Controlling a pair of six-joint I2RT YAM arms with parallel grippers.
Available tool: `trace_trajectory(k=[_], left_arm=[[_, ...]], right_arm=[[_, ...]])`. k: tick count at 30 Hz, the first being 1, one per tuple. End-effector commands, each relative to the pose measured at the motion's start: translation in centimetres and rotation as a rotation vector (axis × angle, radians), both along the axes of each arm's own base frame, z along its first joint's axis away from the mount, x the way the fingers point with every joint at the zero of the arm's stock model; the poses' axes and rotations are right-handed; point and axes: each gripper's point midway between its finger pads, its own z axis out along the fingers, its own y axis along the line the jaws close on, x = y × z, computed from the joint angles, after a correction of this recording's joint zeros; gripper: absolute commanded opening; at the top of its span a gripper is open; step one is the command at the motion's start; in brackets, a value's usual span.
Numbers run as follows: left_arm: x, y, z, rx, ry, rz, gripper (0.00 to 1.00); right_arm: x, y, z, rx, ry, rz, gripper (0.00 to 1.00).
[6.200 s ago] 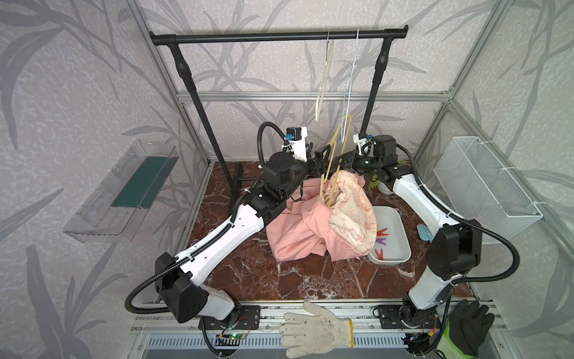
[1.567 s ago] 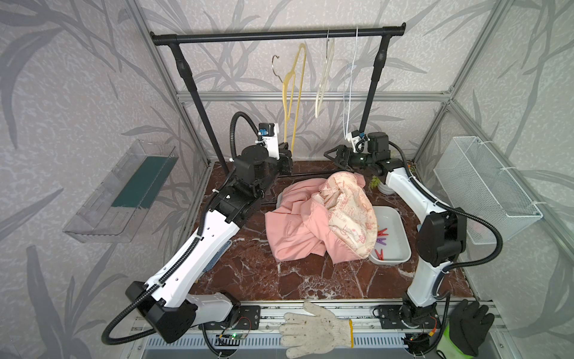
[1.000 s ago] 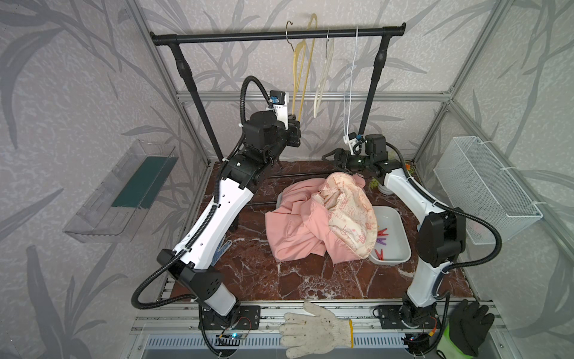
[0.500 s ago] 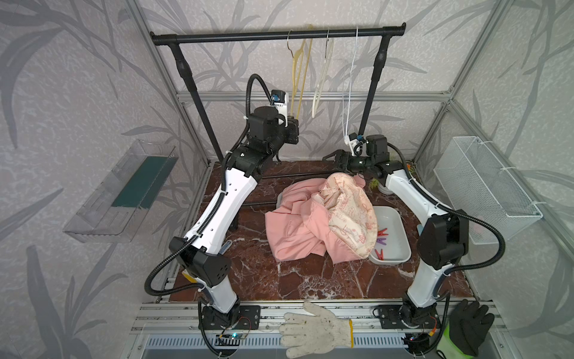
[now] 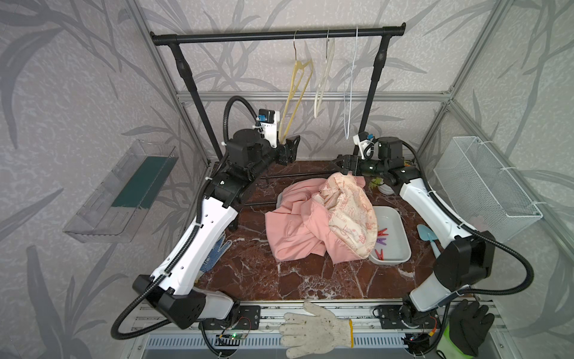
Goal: Remove the clothespins securing jackets to the hanger
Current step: Place the hanger on the clothesline, then adjust the jacket in the basket.
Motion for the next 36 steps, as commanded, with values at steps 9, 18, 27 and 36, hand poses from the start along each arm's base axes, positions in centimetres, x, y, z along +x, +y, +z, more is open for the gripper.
trace_trajectory(k=[9,18,27,36], left_arm=[[-6.7,2.2,-10.8,-0.016,0.233,0.142,0.72],[-11.6,4.8,-16.0,-0.019,0.378,0.236,0.71],[-16.9,5.3,-21.5,-0.085,0.581,0.183,0.67],[-20.9,3.6,-25.3,-0.120,0.705,0.078,0.67]], right_arm=[[0.1,-9.2,-4.6,-0.090,0.058,-0.260,0.99],[2.2,-10.2,-9.0,0.047,0.172,-0.238,0.99],[1.0,-5.6,-11.3,0.076,0.228,-0.116,0.90],[-1.9,-1.8,-10.4,0.069,0.207,-0.017,0.50]])
